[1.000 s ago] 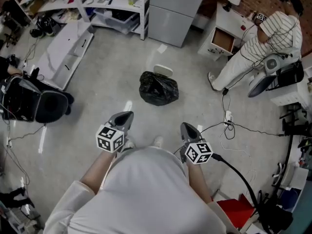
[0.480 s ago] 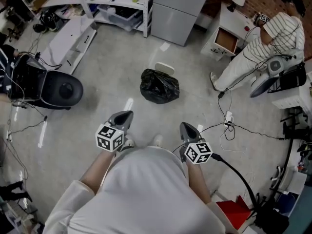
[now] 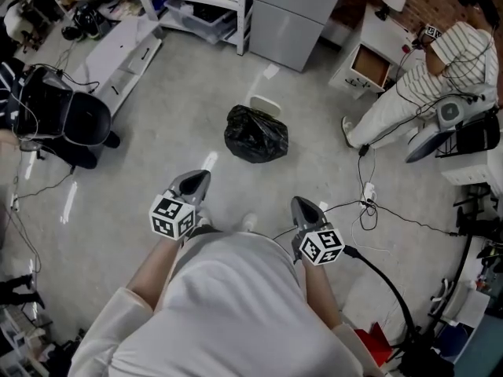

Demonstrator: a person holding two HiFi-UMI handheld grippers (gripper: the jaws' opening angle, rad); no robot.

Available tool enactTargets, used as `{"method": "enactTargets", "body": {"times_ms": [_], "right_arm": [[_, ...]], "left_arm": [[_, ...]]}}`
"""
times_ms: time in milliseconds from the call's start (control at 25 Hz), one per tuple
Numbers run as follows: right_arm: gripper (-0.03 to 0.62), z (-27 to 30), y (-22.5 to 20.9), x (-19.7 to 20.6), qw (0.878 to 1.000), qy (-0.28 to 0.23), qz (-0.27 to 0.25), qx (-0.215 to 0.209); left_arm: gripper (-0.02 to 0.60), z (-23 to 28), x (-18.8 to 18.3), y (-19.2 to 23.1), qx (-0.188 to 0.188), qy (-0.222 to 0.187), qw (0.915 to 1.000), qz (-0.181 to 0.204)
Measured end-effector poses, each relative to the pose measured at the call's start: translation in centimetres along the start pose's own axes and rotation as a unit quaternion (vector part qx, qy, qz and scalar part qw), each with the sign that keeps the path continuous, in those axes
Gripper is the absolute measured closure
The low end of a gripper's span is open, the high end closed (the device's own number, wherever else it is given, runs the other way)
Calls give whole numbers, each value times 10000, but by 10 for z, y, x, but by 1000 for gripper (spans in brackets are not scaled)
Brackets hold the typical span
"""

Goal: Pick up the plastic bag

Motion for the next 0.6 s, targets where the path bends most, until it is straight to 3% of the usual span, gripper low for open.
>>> {"method": "enactTargets", "body": {"times_ms": [360,600], "right_arm": [[592,-10,-31,6,9996,225,-148,-36],[592,4,-37,3,9996,281,-68,34]], "left_arm": [[577,14,10,-19,-274,56,9995,-132],[578,30,9,-6,-229,172,9995,-165]]}}
Point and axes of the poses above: the fingertips, and each gripper's own axes: z forward along the fingers, y to its left, x out of its underside, the point moved 10 cm from there along -z, backward along the fingers
